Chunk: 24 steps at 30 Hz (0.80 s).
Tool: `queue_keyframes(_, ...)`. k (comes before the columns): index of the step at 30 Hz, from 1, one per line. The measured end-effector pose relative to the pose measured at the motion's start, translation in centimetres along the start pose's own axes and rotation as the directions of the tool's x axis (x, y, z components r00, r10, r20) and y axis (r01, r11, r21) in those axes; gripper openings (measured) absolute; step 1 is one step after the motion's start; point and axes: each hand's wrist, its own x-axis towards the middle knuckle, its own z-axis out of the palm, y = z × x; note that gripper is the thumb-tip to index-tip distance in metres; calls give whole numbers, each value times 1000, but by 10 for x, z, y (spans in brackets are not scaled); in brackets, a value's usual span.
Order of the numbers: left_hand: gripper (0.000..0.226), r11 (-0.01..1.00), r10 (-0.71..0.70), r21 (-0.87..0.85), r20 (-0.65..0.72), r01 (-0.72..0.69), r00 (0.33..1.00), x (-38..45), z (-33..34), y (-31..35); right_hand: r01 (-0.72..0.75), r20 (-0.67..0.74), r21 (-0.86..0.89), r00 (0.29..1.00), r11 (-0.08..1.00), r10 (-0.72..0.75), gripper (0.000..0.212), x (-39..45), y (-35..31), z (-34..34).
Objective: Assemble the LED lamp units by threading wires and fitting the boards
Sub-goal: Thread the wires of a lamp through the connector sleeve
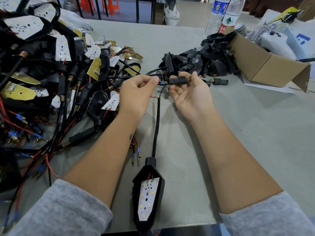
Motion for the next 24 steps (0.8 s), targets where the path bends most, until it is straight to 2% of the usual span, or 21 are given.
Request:
queue_keyframes(14,19,1000,3,23,-24,-3,1000,2,1,-4,10,19,-44,1000,999,-9,46,-2,0,1)
queue_keyframes(24,14,995,41,87,46,-45,998,-1,2,-4,42,24,-39,999,998,-41,46,0,0,0)
